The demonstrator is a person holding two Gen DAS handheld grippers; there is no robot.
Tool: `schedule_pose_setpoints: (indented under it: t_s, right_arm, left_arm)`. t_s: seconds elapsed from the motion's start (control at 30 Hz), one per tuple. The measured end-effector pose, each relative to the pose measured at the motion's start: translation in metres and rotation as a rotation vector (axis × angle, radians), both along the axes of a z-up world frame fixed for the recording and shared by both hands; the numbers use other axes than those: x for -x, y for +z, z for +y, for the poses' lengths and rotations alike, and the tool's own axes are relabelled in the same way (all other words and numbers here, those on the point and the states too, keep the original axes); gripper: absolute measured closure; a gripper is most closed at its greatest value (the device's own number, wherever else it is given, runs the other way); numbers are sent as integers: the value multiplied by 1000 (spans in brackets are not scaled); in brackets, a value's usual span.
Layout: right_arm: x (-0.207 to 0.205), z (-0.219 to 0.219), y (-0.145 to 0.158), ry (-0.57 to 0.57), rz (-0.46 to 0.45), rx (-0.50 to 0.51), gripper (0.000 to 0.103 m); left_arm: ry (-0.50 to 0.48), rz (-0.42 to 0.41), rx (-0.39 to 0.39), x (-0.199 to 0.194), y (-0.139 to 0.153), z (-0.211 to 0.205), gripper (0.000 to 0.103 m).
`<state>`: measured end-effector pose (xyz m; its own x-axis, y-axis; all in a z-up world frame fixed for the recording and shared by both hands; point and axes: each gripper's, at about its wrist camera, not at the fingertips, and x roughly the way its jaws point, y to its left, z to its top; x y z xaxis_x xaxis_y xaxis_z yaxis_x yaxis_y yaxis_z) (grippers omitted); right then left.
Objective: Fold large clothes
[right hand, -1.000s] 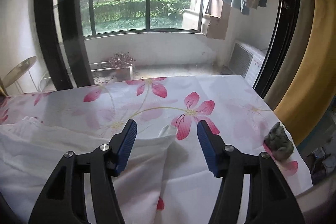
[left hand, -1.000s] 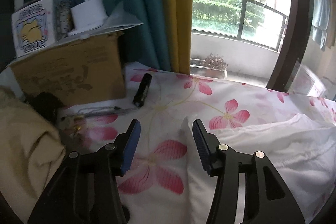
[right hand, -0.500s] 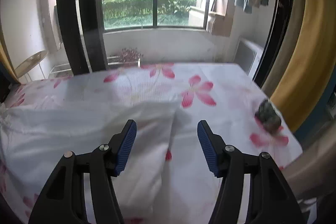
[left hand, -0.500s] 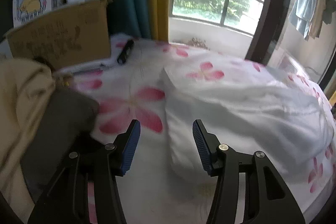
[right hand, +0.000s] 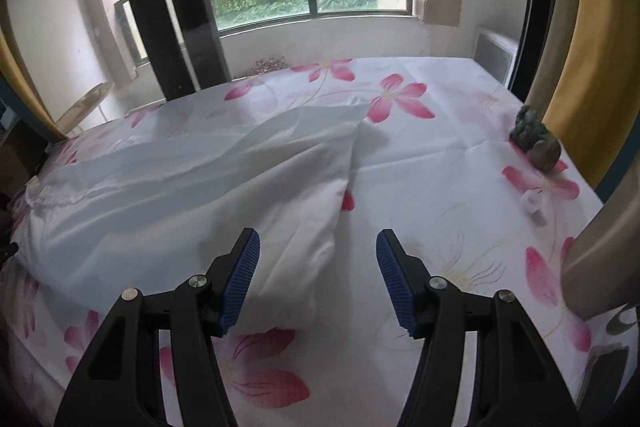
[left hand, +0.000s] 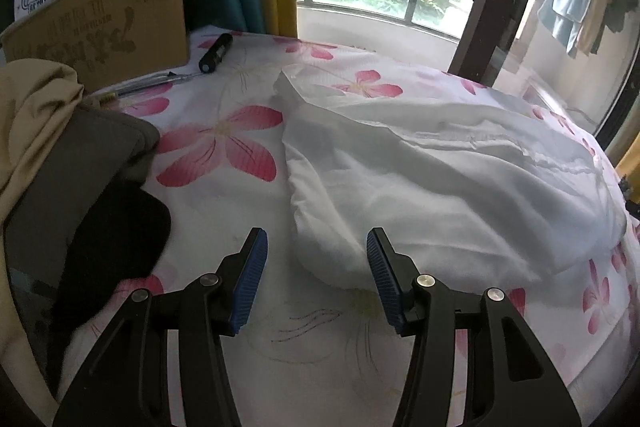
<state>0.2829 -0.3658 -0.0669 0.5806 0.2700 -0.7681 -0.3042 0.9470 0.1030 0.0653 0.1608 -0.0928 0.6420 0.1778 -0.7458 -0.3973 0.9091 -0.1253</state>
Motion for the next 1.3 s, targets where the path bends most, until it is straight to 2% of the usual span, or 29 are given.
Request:
schedule_pose_setpoints:
  t_s: [0.23, 0.27, 0.3, 0.37, 0.4, 0.43, 0.5, 0.83, 1.3]
  right_arm:
    - [8, 7, -19, 32, 45, -31, 43]
    - [10, 9, -23, 40, 53, -38, 43]
    - [10, 9, -26, 45, 60, -42, 47]
    - [14, 11, -28, 51, 45, -33, 56]
    - [15, 11, -28, 56, 46, -37, 73]
    - [16, 10, -28, 64, 56, -50, 87]
    - [20, 11, -29, 91, 59, -61, 95]
    - [49, -3, -22, 106, 28, -4, 96]
    - [94, -43, -14, 64, 16, -3, 96]
  left_arm:
    - [-31, 18, -4, -5, -2, -3, 49]
    - [-52, 15, 0, -6, -2, -5, 56]
    - [-73, 16, 4, -7, -3, -8, 74]
    - [-103, 25, -7, -9, -3, -14, 84]
    - [-112, 25, -11, -10, -3, -16, 89]
    - [-118, 24, -12, -9, -3, -18, 90]
    - [-123, 19, -11, -8, -2, -21, 92]
    - [-140, 4, -28, 18, 6, -36, 94]
    - [-169, 19, -7, 64, 11, -67, 94]
